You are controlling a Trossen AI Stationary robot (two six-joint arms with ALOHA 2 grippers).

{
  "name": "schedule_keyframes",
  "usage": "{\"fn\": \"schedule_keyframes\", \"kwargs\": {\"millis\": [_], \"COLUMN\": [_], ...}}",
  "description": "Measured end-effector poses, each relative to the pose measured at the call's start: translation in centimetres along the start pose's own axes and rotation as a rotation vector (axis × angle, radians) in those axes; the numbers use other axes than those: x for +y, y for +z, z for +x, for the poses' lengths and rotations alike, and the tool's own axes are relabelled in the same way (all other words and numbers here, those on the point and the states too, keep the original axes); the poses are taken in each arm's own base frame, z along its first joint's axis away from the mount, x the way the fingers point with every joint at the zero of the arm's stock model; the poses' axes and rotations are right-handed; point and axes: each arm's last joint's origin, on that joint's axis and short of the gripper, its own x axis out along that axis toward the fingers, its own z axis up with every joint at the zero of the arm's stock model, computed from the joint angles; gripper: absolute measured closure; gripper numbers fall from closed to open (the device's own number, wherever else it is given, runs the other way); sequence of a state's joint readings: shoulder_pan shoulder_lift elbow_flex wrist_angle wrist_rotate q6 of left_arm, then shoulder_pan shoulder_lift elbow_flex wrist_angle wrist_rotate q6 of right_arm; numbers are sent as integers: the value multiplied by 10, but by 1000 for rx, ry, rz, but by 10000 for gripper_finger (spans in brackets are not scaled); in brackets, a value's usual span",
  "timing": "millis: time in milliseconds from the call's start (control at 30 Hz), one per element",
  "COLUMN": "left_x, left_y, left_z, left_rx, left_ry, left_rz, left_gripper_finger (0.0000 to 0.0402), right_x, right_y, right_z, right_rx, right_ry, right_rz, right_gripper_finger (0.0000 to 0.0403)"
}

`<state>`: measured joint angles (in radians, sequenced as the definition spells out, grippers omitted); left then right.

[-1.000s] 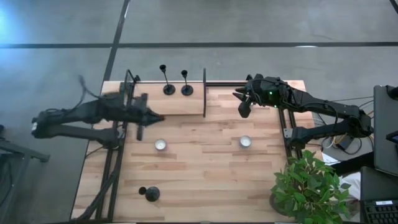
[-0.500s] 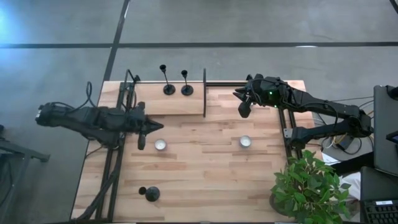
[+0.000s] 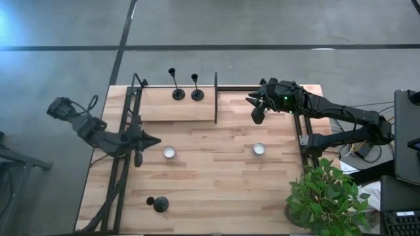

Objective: Pick & Place candle stick holders
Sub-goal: Align the black candle holder with the black candle holders on the shelf

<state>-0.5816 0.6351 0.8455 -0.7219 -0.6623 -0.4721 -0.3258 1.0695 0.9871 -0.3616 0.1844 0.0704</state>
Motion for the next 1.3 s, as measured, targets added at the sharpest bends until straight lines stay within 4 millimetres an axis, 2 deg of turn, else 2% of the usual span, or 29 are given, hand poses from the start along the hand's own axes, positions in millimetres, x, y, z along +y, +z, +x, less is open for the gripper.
{"fn": "schedule_keyframes", "kwargs": {"millis": [200, 533, 667, 1000, 1167, 1300], "left_x": [2, -5, -3, 1, -5, -12], "left_y": [-19, -67, -80, -93, -94, -96], "left_z": [-9, -5, -7, -18, -22, -24], "left_rx": [104, 156, 157, 176, 193, 180], "left_ry": [-44, -175, -208, -353, -426, -517], "left_rz": [-9, 0, -8, -22, 10, 235], "left_gripper_finger": [401, 401, 401, 401, 401, 401], "right_x": [0, 0, 0, 0, 0, 0], "right_y": [0, 0, 0, 0, 0, 0], "right_z": [0, 0, 0, 0, 0, 0], "right_rx": [0, 0, 0, 0, 0, 0], "right_ry": [0, 1, 0, 1, 1, 0], "right_rz": [0, 0, 0, 0, 0, 0], "right_gripper_finger": [319, 337, 339, 323, 316, 312]}}
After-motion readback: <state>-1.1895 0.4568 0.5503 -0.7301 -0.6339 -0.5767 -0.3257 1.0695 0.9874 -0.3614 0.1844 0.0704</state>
